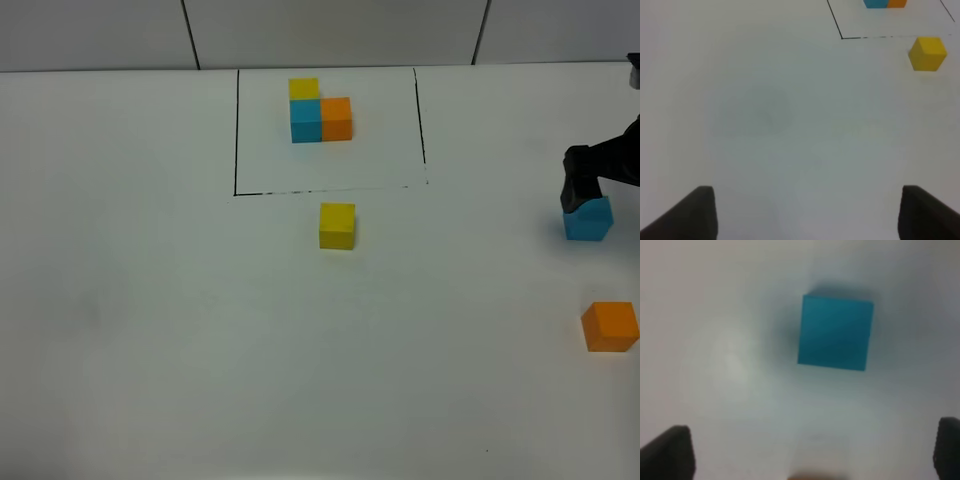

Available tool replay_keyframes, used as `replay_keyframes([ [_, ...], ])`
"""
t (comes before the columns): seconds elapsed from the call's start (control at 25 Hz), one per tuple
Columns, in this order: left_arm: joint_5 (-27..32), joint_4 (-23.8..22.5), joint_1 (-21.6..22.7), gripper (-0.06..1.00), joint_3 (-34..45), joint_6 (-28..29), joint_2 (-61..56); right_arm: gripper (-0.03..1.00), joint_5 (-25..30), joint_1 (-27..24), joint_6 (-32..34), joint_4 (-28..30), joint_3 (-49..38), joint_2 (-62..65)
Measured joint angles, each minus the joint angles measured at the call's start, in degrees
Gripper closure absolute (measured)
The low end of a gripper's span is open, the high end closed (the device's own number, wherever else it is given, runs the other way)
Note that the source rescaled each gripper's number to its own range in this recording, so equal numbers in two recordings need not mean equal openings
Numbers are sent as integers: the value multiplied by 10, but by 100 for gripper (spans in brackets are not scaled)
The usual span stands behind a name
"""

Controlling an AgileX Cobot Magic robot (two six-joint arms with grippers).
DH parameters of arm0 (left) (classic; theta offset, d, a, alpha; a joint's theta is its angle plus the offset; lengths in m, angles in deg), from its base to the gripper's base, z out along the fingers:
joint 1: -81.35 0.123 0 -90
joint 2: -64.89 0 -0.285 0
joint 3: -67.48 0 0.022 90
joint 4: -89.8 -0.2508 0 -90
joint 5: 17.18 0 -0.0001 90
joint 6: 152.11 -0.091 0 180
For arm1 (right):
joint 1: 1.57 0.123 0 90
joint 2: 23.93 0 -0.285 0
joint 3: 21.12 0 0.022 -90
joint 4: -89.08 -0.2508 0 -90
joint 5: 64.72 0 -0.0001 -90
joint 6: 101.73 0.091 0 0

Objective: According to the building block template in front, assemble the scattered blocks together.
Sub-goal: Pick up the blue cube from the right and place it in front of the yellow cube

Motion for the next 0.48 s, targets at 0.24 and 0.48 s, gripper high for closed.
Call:
replay_keyframes([
  [0.24,0,0,0,35,0,0,0,-2,-22,0,-13,-11,5,-28],
  [0.48,0,0,0,35,0,0,2,-1,-78,0,-3,-9,5,-49],
])
